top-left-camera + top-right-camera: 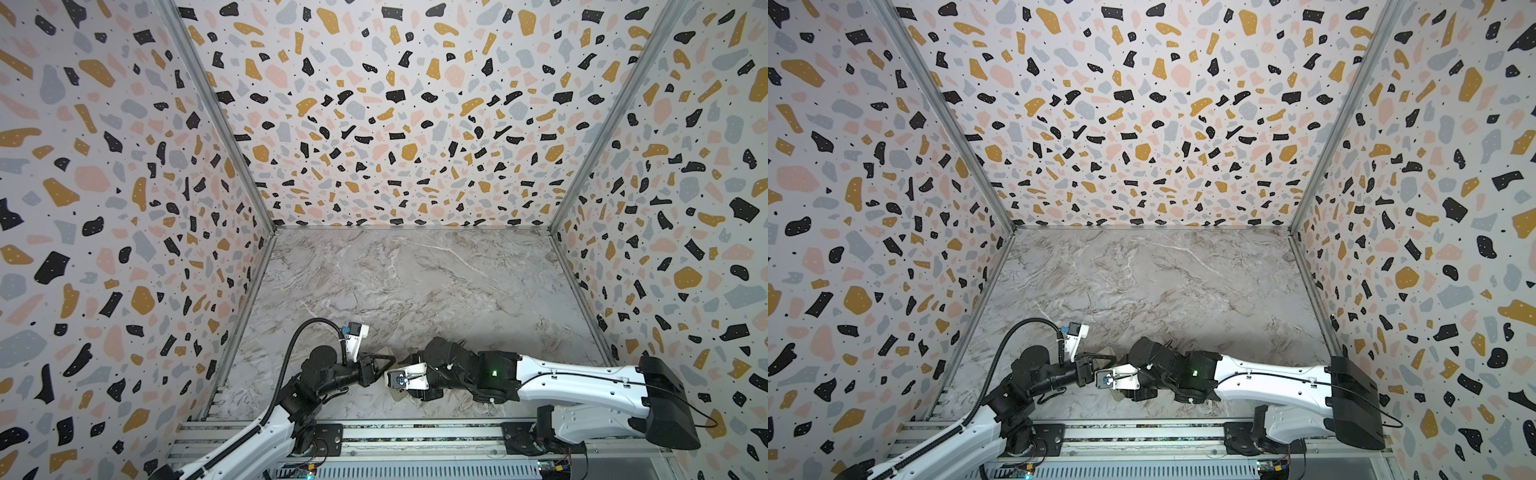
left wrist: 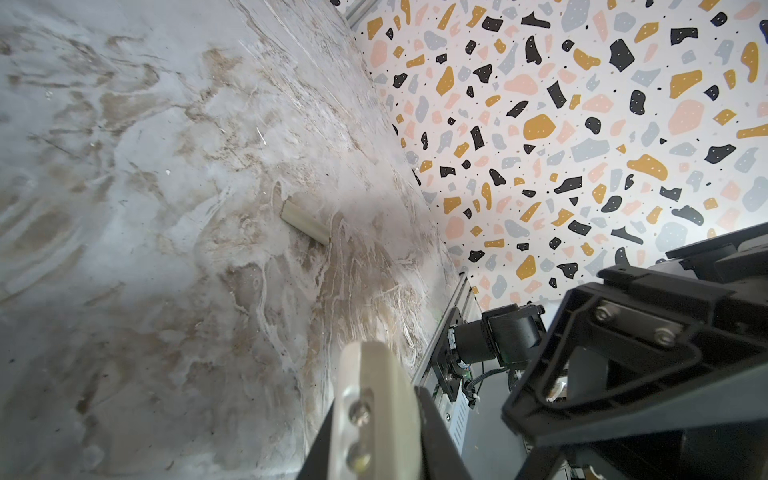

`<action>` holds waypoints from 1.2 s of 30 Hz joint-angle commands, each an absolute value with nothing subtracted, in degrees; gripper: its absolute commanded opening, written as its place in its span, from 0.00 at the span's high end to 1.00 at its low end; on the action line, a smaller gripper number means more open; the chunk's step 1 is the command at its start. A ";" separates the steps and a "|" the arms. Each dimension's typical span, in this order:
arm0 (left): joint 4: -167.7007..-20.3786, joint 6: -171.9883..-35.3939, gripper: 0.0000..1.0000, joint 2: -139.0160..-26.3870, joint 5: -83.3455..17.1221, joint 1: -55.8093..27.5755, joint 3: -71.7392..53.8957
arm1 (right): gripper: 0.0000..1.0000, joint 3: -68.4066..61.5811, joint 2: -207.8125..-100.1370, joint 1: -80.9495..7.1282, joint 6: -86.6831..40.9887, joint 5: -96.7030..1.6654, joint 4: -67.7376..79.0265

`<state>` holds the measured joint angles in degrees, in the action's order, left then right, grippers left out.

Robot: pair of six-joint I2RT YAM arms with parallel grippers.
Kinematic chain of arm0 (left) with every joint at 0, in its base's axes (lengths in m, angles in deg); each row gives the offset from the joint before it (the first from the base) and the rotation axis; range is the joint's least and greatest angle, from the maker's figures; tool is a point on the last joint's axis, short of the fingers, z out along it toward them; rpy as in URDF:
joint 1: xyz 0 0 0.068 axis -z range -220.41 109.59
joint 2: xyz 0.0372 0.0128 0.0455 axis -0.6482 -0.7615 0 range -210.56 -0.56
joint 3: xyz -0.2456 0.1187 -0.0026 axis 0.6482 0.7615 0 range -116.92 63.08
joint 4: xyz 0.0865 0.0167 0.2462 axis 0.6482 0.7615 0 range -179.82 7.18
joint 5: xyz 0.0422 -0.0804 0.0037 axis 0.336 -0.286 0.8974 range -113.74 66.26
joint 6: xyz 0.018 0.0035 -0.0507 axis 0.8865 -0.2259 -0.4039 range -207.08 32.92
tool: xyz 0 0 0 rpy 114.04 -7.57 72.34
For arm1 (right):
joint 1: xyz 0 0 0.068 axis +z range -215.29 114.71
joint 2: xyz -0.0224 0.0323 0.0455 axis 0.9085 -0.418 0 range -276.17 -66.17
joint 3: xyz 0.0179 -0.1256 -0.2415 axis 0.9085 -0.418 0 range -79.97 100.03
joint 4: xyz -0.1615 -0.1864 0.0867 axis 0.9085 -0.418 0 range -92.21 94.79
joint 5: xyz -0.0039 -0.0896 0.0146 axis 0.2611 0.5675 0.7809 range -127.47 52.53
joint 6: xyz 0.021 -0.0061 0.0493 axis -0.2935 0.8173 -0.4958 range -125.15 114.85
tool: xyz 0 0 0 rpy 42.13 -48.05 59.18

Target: Load the batteries into the remote control

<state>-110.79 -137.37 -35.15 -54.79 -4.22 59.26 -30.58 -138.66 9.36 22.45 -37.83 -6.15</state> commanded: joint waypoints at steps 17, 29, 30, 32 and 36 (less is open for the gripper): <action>-113.99 -137.12 1.00 -35.19 -56.64 -3.23 56.84 | 0.67 -26.76 -142.61 9.43 26.76 -36.77 -6.50; -114.49 -137.27 1.00 -35.89 -56.90 -3.15 56.84 | 0.71 -26.60 -143.65 9.44 27.37 -38.10 -5.96; -114.46 -137.27 1.00 -35.98 -56.88 -3.14 56.84 | 0.71 -26.56 -143.80 9.47 27.37 -38.38 -6.15; -114.47 -137.41 1.00 -35.87 -56.95 -3.14 56.84 | 0.71 -26.47 -144.12 9.51 27.32 -38.63 -6.36; -114.57 -137.32 1.00 -35.91 -56.92 -3.14 56.82 | 0.72 -26.53 -144.57 9.51 27.28 -39.07 -6.74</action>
